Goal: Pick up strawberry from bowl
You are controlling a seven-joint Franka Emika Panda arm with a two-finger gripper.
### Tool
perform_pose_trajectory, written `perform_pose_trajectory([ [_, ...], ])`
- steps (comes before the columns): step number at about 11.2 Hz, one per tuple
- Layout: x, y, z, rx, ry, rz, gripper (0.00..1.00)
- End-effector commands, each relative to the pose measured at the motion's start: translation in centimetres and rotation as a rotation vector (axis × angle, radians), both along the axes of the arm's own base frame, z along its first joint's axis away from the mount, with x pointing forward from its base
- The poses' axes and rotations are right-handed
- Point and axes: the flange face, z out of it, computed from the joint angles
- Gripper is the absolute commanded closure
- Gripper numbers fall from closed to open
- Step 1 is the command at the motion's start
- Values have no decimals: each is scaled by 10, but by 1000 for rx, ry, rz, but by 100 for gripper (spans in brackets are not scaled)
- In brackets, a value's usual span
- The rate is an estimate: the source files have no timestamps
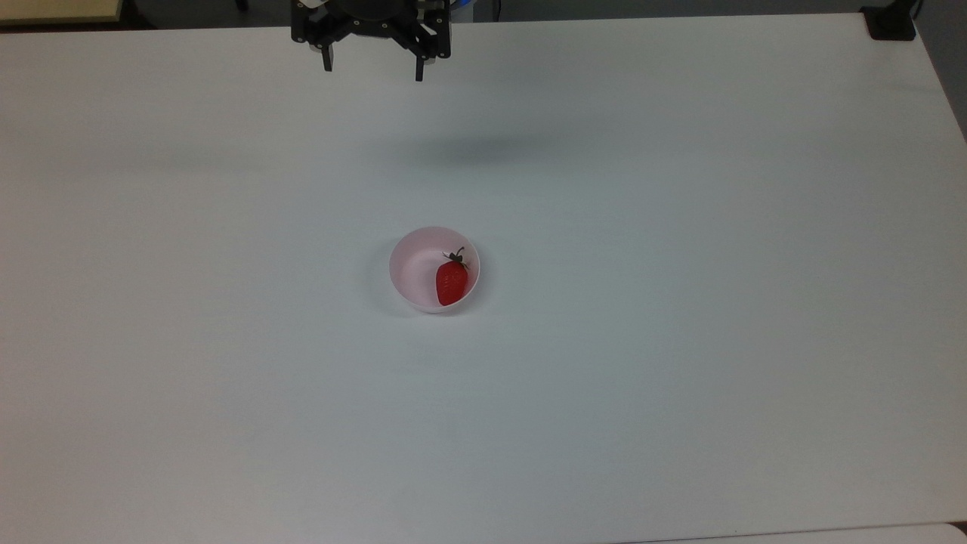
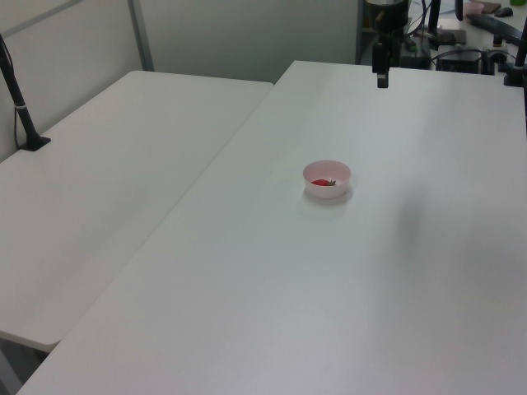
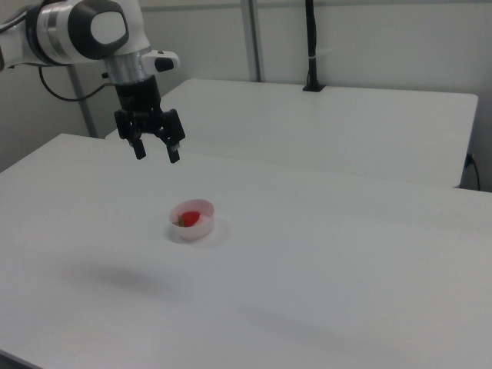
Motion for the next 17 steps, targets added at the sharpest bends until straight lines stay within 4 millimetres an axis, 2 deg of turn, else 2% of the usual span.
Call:
perform_pose_trajectory([
  [1,-9,-11,2,36,14,-33,0],
  [6,-7,-12,0,38,13,-38,0],
  [9,3,-15,-11,107,14,-77,0],
  [12,29,-8,-53,103,-1,-217,0],
  [14,49,0,-94,89,-6,-372,0],
  [16,68,18,-134,85,-34,-458,8],
  [17,76,20,-152,85,-48,-526,9],
])
